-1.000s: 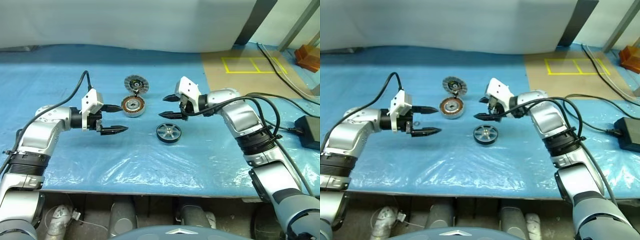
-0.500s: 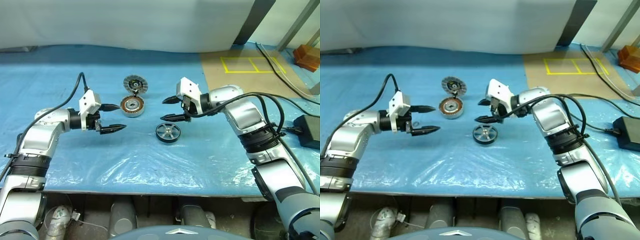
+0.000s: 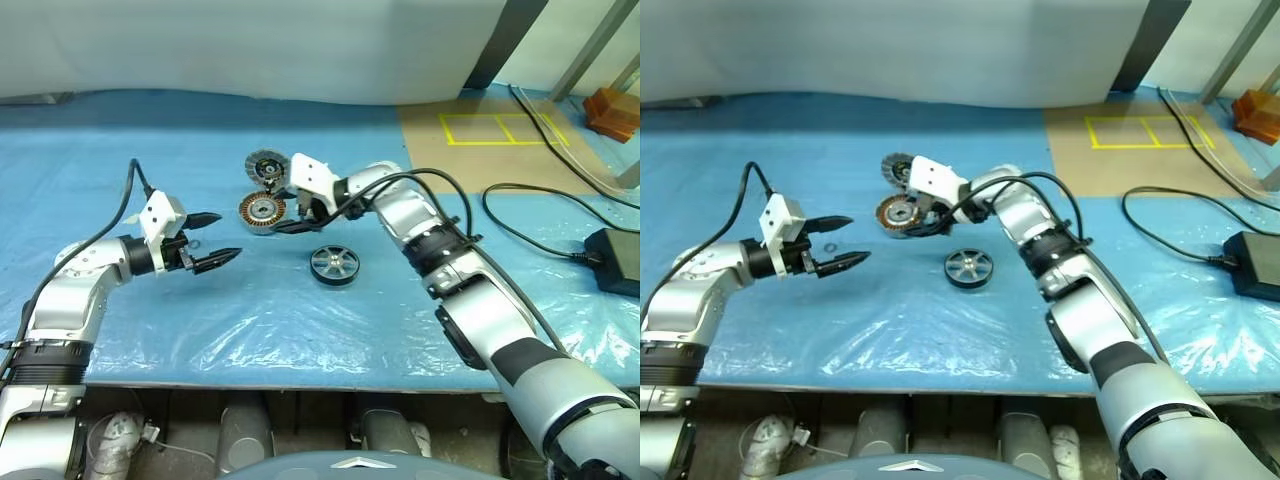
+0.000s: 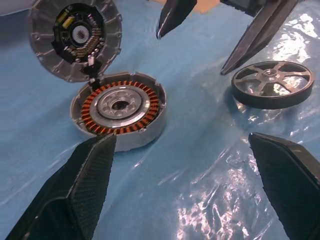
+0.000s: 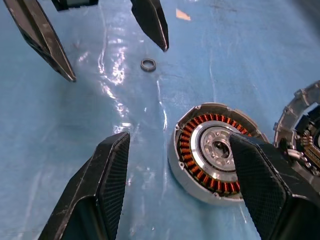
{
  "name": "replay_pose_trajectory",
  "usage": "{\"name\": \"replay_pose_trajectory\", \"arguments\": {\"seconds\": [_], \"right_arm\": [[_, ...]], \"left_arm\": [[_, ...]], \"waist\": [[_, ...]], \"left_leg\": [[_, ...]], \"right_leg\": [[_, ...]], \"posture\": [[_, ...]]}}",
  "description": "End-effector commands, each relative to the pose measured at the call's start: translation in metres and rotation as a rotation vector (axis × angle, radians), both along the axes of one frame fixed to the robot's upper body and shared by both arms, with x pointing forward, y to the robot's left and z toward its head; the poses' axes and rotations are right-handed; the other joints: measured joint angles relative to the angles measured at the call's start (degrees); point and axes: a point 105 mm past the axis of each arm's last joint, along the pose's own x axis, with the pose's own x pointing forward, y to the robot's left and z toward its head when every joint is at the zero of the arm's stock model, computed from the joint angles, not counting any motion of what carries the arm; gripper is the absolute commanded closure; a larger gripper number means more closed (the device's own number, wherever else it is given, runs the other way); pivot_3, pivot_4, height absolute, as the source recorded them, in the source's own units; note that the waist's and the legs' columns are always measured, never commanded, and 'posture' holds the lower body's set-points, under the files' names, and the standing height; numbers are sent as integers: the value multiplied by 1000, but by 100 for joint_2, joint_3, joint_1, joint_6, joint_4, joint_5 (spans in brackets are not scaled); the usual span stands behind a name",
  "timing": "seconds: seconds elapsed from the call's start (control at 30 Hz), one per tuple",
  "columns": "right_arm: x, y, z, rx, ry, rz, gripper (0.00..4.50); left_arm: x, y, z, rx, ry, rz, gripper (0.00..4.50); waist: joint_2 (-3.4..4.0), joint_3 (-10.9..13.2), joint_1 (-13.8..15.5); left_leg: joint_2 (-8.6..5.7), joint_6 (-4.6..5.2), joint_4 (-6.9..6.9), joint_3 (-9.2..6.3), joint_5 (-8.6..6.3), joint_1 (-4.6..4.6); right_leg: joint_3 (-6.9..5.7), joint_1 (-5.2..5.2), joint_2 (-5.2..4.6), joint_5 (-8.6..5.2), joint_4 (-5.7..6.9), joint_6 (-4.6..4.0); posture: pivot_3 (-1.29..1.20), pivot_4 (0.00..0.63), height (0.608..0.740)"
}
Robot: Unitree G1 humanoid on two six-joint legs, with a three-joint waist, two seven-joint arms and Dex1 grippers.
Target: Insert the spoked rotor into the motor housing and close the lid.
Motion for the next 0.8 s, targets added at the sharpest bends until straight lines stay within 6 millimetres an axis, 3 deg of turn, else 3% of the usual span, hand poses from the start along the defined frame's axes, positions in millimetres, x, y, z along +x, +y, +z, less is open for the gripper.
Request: {"name": "replay_pose_trajectory", "arguments": {"seconds": [0.03,0.17,0.53,0.8], "right_arm": [[3,14,5,-30,-69,43,1185],[4,29,3,-40,-62,51,1185],[18,35,-15,-104,-100,-74,1185],[19,51,-10,-79,-139,-127,1185]], "left_arm": [[-3,4,16,-43,-72,50,33],[-13,4,11,-51,-64,72,33],[-24,7,10,-68,-74,148,33],[-26,3,6,-74,-69,162,33]], "waist": [[0,0,6],[0,0,-47],[1,1,-100],[3,2,-106]], "left_leg": [[0,0,1,0,0,0],[2,0,0,0,0,0],[9,1,6,0,-1,5],[11,1,7,1,-1,2]], "right_leg": [[0,0,-1,0,1,0],[0,-1,-2,-2,1,-3],[-1,-9,-4,-17,39,-28],[0,-24,-1,-21,56,-35]], "posture": [[0,150,740],[0,150,740],[0,150,740],[0,150,740]]}}
